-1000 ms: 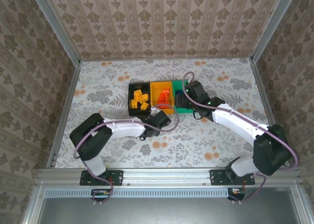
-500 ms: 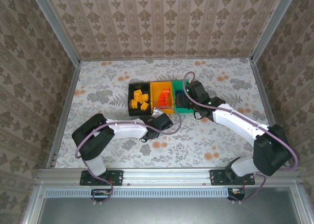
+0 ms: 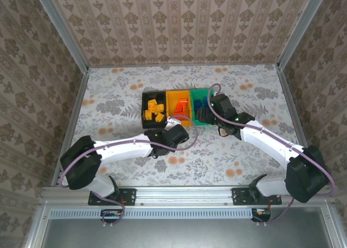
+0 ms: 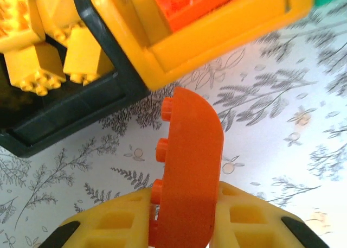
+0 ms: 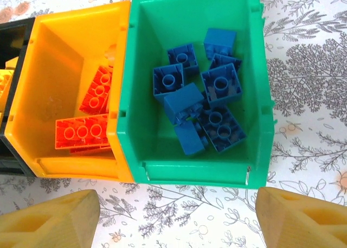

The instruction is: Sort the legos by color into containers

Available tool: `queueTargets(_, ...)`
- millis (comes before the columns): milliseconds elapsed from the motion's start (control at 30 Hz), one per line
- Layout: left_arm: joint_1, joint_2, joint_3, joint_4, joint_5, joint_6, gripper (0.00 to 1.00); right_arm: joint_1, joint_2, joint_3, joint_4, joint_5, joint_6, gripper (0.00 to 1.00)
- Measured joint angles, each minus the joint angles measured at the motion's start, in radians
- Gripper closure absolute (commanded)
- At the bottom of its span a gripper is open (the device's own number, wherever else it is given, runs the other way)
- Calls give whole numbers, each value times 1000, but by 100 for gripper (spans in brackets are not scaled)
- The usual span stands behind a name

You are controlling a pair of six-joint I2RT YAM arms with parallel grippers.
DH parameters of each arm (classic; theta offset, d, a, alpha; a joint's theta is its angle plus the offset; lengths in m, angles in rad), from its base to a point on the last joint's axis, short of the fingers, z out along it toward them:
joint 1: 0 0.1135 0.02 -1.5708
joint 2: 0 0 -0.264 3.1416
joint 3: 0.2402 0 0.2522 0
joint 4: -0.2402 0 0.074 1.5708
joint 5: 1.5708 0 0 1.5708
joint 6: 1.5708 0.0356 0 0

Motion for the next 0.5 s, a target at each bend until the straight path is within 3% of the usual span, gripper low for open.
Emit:
queueTargets(100,39,-6,64,10,47,17,78,-2,-16,-23,0,0,10,23)
queueTargets(267,180,21,172,76,169,45,76,-5,-35,-53,0,0,17,22)
queueTargets(500,333,228,349,156,334,52,76,-8,-41,-73,0,0,19,23)
